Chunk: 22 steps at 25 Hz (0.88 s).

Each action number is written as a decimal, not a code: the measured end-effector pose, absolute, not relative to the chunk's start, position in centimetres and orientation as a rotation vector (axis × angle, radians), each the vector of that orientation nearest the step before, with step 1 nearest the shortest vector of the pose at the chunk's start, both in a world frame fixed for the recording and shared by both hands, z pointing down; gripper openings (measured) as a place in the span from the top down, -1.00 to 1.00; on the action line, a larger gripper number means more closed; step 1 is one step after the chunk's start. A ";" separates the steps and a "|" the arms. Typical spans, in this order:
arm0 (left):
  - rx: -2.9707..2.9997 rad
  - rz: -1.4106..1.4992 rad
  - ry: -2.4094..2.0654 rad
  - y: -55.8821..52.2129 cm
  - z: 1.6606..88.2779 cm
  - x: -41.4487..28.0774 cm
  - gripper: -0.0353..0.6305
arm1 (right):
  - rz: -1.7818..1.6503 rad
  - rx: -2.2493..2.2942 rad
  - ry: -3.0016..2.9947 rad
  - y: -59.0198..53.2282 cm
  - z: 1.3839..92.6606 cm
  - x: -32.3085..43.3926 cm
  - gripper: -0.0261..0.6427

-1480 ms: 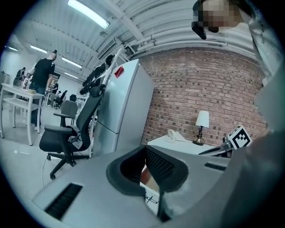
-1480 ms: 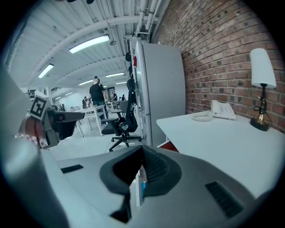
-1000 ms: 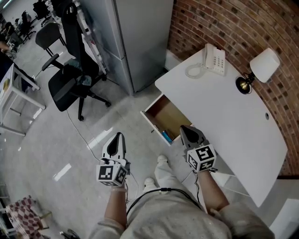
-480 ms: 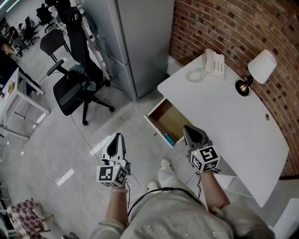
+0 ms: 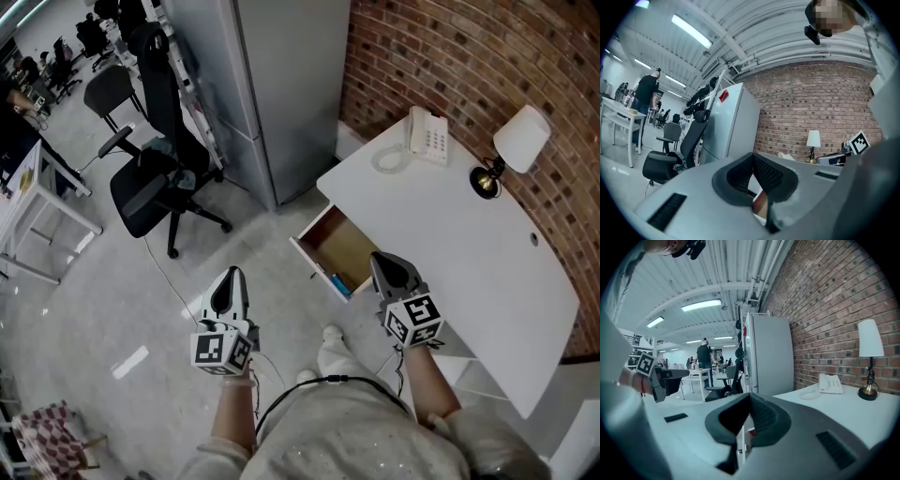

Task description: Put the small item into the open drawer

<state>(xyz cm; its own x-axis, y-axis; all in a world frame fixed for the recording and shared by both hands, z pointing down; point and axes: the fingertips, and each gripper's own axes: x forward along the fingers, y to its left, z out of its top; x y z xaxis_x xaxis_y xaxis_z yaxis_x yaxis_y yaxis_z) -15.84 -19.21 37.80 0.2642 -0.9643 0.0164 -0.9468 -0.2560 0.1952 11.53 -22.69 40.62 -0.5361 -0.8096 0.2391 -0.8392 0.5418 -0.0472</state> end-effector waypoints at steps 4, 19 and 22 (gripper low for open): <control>2.372 -0.159 -1.826 -19.3 37.2 -16.4 0.88 | 0.223 1.405 -2.600 -22.9 40.2 11.3 0.91; 2.350 -0.179 -1.881 -19.4 36.1 -17.7 0.88 | 0.221 1.409 -2.617 -23.6 39.6 11.4 0.91; 2.348 -0.178 -1.885 -19.4 36.2 -17.8 0.88 | 0.220 1.403 -2.617 -23.6 39.7 11.4 0.91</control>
